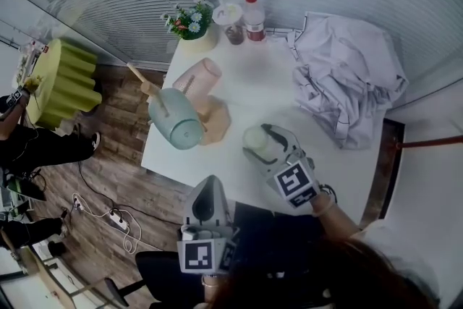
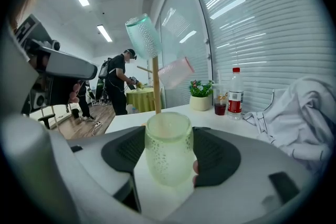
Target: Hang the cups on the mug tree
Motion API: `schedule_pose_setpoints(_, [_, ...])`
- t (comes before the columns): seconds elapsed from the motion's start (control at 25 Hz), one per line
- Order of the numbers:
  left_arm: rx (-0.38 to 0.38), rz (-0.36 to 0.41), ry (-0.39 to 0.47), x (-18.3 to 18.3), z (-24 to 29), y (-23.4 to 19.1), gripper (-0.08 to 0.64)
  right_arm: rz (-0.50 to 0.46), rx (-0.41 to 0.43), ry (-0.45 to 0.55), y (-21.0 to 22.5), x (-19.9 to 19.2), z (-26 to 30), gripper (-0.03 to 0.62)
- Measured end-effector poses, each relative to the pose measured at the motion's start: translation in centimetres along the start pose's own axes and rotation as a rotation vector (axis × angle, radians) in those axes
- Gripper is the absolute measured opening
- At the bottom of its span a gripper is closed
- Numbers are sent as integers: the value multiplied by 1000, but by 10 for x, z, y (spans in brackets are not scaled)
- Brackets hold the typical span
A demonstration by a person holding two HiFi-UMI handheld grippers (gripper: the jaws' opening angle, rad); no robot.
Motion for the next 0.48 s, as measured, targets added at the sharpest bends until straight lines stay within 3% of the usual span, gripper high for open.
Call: schedule_pose_setpoints(0.48, [29,20,43,14,-22,13,3,-23,15,69,-15,23,-20,288])
Point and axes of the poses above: the fingertips, and each gripper's own axes: z forward along the fingers, y to its right, x out of its top, the point moved 10 cm from there along -z, backward along the fingers, and after that the axes turned 14 degrees about y, right-handed, at the moved point
